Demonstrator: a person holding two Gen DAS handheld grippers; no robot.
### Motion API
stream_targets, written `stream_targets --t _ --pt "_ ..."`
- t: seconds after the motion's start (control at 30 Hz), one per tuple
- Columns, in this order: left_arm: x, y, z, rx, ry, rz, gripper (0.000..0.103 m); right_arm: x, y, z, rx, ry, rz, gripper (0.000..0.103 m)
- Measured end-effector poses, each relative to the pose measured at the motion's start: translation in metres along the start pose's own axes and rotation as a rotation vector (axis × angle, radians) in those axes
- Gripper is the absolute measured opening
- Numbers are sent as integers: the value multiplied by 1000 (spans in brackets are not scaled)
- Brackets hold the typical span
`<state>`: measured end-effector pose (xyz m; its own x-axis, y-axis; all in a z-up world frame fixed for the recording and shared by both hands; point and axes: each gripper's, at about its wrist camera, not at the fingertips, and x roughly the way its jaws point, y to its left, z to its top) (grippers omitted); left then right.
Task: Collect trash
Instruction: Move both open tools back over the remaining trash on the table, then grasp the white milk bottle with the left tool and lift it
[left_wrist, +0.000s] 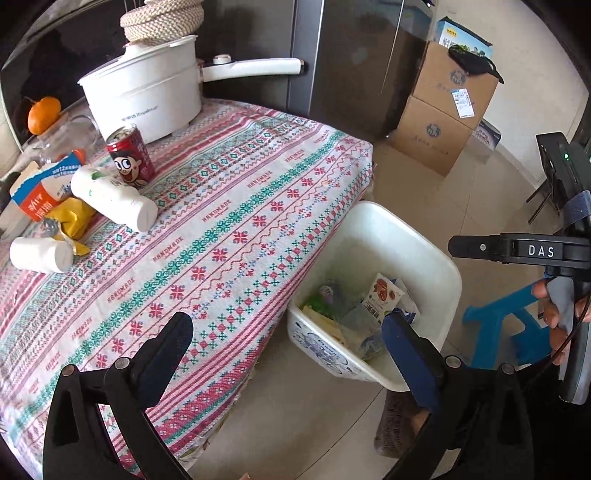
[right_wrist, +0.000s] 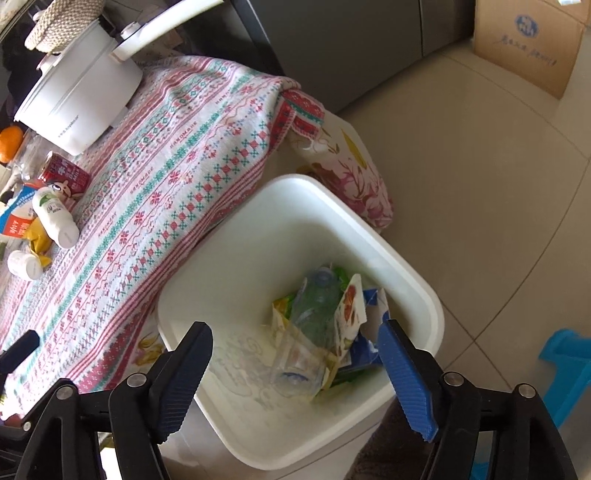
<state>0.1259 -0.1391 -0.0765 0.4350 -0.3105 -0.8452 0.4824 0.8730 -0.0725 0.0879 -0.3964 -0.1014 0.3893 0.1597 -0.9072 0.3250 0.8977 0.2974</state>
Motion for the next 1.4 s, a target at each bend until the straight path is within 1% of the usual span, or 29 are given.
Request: stream_targets --t 0.27,0.43,0.53,0.6,0.73,0.83,0.93,1.0,1.07,1.13,1.2,1.27,1.4 --pt "-16 42 -3 -98 -10 60 103 -1 30 5 -50 -24 -3 83" --pt "-26 79 -7 -217 -37 155 103 1 54 7 -89 -30 -7 84" --pt "-30 107 -10 -296 -38 240 103 5 72 7 -121 -21 -4 84" --pt "-36 127 -9 -352 -53 292 103 9 86 7 -149 -10 1 84" --pt "-43 173 -5 -478 -70 359 103 17 118 13 -215 22 16 84" --pt "-43 206 -1 -550 -92 382 103 20 145 22 -268 24 18 84" --pt "-37 234 2 -632 -115 388 103 23 171 35 -290 11 60 86" --pt "-27 251 5 -680 -90 373 103 33 187 41 -299 18 85 87" --pt "-14 266 10 -719 -63 371 103 44 200 45 -314 16 90 87" --pt "-4 279 13 -775 -57 367 103 54 210 46 -343 2 74 87" --pt "6 292 16 -843 -64 346 103 64 221 47 -384 4 34 87" --pt "15 302 20 -891 -72 328 102 69 228 49 -418 -6 18 87" --pt "34 315 32 -925 -84 360 99 76 233 54 -449 -3 6 87"
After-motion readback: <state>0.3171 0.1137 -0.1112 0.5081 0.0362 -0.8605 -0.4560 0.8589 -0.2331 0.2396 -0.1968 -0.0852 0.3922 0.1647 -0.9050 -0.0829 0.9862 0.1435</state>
